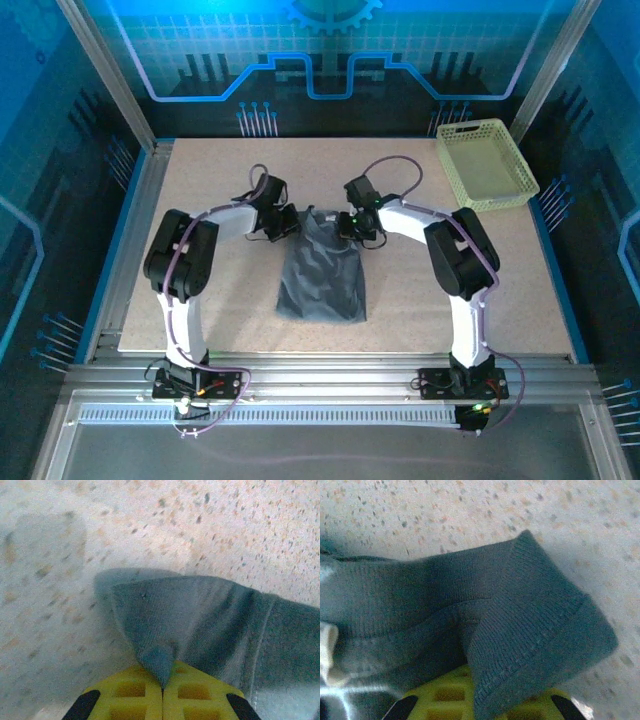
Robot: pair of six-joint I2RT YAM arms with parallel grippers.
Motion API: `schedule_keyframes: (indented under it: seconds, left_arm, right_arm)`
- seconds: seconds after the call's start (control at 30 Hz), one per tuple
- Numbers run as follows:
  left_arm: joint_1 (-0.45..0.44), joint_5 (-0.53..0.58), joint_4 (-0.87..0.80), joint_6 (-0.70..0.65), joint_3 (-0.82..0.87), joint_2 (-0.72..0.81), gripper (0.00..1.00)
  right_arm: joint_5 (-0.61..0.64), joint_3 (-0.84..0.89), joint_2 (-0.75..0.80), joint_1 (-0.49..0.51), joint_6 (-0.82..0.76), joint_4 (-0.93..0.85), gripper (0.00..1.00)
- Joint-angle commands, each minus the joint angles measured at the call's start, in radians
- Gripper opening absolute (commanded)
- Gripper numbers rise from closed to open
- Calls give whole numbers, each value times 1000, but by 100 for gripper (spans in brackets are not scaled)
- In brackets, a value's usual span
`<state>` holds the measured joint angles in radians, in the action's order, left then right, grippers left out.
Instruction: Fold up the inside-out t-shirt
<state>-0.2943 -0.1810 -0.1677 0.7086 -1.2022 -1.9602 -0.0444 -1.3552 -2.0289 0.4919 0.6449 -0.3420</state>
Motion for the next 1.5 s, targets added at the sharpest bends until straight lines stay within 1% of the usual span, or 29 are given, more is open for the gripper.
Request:
schedule_keyframes:
  seconds: [0.0,0.07,0.2,0.37,0.57,0.77,0.83,0.97,1.1,1.17,1.23,1.37,1.47]
  left_arm:
    - [22,-31,101,12,74,134,0]
    - [26,-26,117,5,128,200,0]
    - [32,-17,184,3,246,325,0]
    - [37,-28,251,11,328,457,0]
    - [41,-28,238,2,308,555,0]
    - [46,-36,234,-1,260,608,0]
    - [49,-38,222,-8,218,605,0]
    - [58,-71,209,-32,76,535,0]
    - [68,-77,237,-43,-86,410,0]
    - [81,-89,246,-56,-196,322,0]
    - [96,-101,193,-75,-354,220,0]
    - [121,-193,228,-90,-565,30,0]
    - [119,-255,290,-115,-615,-35,0]
  right_arm:
    - [-29,61,122,-26,14,65,0]
    - [-37,101,181,-39,4,84,0]
    - [-103,164,271,-57,-12,126,0]
    - [-148,182,354,-61,-27,128,0]
    - [-150,154,459,-65,-39,103,0]
    - [-134,108,527,-71,-65,80,0]
    - [-130,83,532,-77,-78,78,0]
    - [-116,-6,492,-105,-133,91,0]
    - [-139,-156,376,-164,-160,113,0]
    - [-172,-260,296,-198,-172,123,0]
    - [-184,-363,218,-221,-185,129,0]
    - [-252,-534,77,-264,-182,155,0]
    - [-277,-570,44,-271,-182,194,0]
